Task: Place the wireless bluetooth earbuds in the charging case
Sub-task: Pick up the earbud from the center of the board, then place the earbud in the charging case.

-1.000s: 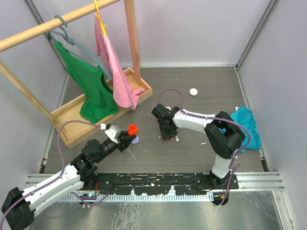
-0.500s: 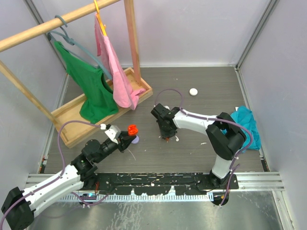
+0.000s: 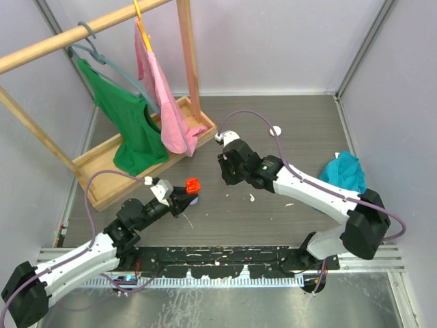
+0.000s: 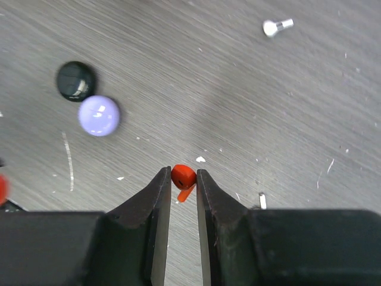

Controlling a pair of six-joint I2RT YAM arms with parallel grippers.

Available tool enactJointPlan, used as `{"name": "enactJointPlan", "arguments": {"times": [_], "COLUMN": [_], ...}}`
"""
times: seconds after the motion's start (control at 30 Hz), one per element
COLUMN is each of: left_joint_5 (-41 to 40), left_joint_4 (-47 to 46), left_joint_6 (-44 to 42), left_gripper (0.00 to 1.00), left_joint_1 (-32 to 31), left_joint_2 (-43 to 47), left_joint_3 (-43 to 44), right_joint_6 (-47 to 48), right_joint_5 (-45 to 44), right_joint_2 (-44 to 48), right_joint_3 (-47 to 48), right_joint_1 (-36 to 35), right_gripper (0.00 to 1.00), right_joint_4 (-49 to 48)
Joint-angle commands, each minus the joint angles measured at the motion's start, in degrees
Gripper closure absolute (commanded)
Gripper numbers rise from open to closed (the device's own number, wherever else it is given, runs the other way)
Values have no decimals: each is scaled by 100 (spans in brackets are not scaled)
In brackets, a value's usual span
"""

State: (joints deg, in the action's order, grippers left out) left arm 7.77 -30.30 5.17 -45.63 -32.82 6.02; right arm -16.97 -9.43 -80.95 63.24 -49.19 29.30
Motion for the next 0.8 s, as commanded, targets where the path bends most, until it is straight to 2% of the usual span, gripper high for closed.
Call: {"name": "enactJointPlan", "arguments": {"times": [0.0,0.3,0.6,0.77], "left_joint_5": [294,621,885,924], "left_joint_4": [-837,-1404,-1833,-1879], "left_joint_6": [-18,14,202,322], "left_gripper": [100,100,100,100], "left_joint_1": [22,22,26,19], "left_joint_2": [-148,-659,-904,-782], "left_joint_3": [81,253,385,400], "right_joint_6": [515,1074,1373,1416], "right_joint_5": [-166,-153,23,219], "right_joint_2": [622,1637,2092,2162], "right_joint_3": [-132,-711,-1465,-1729], "right_joint_1": [-316,-969,-1391,-1465], "right_gripper": [79,81,81,81], "right_joint_4": [-876,-2190,-3578,-4008]}}
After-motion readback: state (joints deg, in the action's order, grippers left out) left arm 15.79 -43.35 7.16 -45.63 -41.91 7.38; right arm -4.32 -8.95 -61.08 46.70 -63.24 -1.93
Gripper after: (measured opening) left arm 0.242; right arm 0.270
